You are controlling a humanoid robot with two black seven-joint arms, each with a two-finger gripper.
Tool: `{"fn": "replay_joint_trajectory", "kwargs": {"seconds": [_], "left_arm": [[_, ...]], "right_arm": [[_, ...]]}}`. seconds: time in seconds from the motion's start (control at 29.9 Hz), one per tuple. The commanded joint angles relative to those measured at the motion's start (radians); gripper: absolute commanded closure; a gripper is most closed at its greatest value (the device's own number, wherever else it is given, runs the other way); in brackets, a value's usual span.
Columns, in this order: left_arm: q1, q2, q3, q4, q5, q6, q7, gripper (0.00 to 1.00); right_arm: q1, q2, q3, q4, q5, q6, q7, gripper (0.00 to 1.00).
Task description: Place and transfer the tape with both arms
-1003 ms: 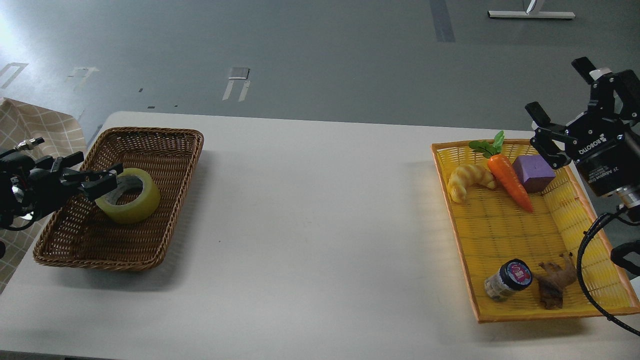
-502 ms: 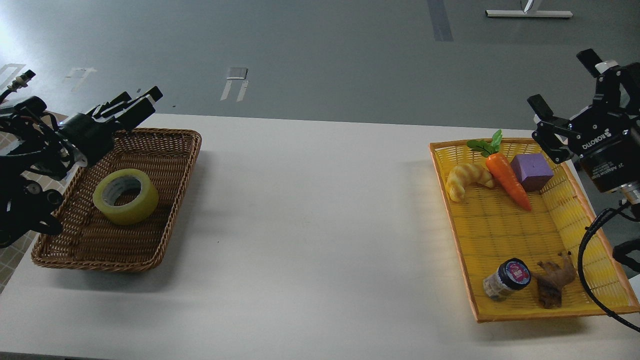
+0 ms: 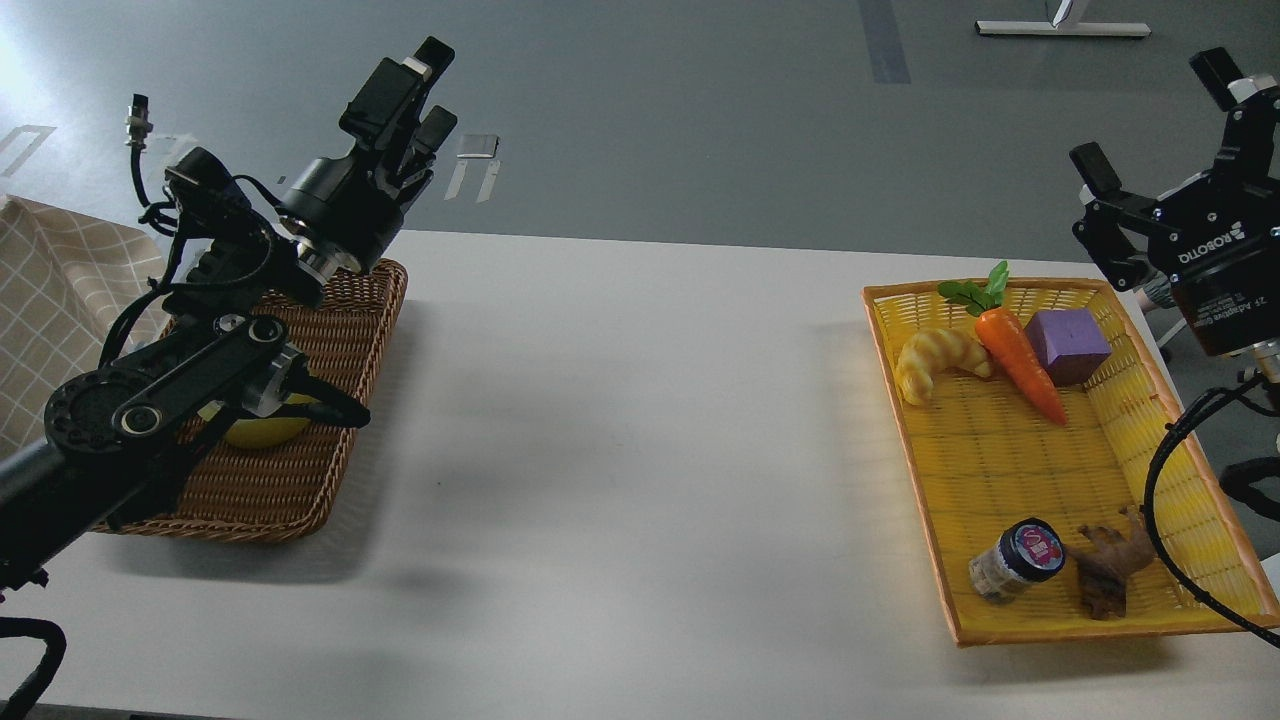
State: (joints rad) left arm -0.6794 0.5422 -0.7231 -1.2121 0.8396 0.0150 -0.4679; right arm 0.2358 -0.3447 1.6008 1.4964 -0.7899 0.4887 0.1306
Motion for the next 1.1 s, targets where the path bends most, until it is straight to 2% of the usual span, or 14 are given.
{"fn": "replay_joint_trajectory", "kwargs": {"seconds": [0.0, 0.07, 0.13, 0.2, 0.27, 0.33, 0.43, 0.6, 0.7, 0.84, 1.07], "left_arm": [[-0.038, -0.036, -0.016, -0.003, -0.066, -0.081, 0.000, 0.02], [-0.052, -0.082, -0.030, 0.005, -0.108, -0.131, 0.002, 0.02], [-0.049, -0.105, -0.053, 0.016, -0.112, -0.148, 0.002, 0.02], [-0.037, -0.177, -0.136, 0.035, -0.116, -0.171, 0.005, 0.02], [0.001, -0.264, -0.223, 0.040, -0.119, -0.210, 0.044, 0.02], [0.027, -0.295, -0.265, 0.036, -0.120, -0.231, 0.070, 0.02], [0.026, -0.326, -0.286, 0.028, -0.123, -0.233, 0.077, 0.02], [0.026, -0.370, -0.288, 0.028, -0.123, -0.216, 0.083, 0.02], [0.038, -0.409, -0.292, 0.034, -0.155, -0.190, 0.117, 0.02], [0.070, -0.426, -0.317, 0.028, -0.261, -0.211, 0.150, 0.02], [0.073, -0.415, -0.317, 0.023, -0.267, -0.221, 0.149, 0.02]], "right_arm": [[0.020, -0.002, -0.001, -0.001, 0.000, 0.000, -0.003, 0.00], [0.023, -0.002, -0.001, -0.001, 0.000, 0.000, -0.005, 0.00], [0.030, -0.002, -0.001, -0.005, 0.000, 0.000, -0.005, 0.00], [0.069, -0.007, -0.005, -0.019, -0.002, 0.000, -0.011, 0.00], [0.135, -0.010, -0.012, -0.051, -0.002, 0.000, -0.028, 0.00], [0.160, -0.007, -0.010, -0.074, -0.002, 0.000, -0.048, 0.00], [0.178, 0.003, -0.010, -0.078, 0.000, 0.000, -0.065, 0.00], [0.171, 0.047, -0.012, -0.074, 0.000, 0.000, -0.066, 0.00], [0.166, 0.055, -0.012, -0.067, 0.000, 0.000, -0.062, 0.00], [0.166, 0.056, -0.010, -0.065, 0.000, 0.000, -0.062, 0.00], [0.184, 0.059, -0.013, -0.070, 0.000, 0.000, -0.062, 0.00]]}}
